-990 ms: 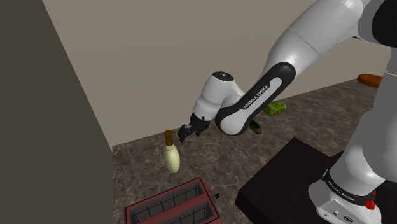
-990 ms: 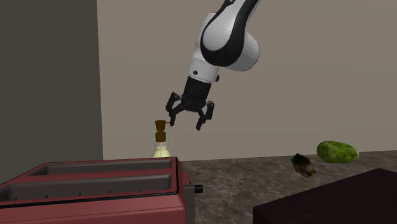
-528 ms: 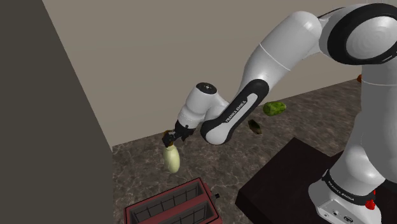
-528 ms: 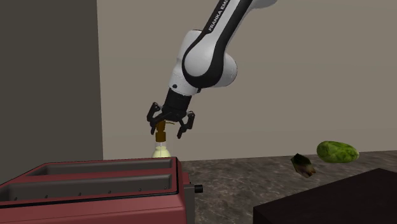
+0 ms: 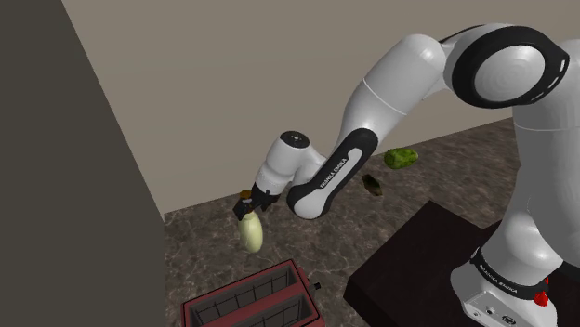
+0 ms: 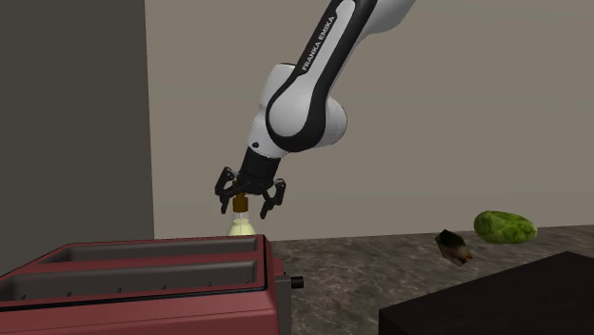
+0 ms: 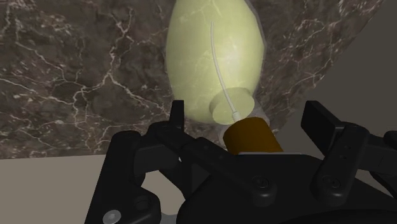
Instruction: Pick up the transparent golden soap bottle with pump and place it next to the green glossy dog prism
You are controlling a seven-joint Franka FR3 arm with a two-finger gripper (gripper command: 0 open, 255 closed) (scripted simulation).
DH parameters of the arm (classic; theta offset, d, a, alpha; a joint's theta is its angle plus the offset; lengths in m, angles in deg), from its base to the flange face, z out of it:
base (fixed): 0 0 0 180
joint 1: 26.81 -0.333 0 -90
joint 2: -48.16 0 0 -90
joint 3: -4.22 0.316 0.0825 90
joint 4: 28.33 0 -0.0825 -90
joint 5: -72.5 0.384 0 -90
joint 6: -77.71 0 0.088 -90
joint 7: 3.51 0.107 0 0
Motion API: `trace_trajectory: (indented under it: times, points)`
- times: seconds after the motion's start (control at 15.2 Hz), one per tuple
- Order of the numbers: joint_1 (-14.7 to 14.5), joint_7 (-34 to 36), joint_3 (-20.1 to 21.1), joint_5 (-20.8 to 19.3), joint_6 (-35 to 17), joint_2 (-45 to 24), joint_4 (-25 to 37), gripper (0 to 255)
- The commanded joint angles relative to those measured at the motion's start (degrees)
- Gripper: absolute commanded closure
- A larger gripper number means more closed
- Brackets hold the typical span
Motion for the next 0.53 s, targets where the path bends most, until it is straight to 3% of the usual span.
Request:
trace_trajectory:
  times: [0.0,0.26,0.33,0.46]
  points:
    - [-0.1,0.1,-0.1,0.0,-0.1,-0.2,0.1,0]
    - [-0.1,0.1,-0.1,0.0,-0.1,-0.2,0.1,0]
    - [-0.1,0.1,-0.1,0.0,-0.1,-0.2,0.1,255]
    - [-0.1,0.1,-0.1,0.0,-0.1,-0.2,0.1,255]
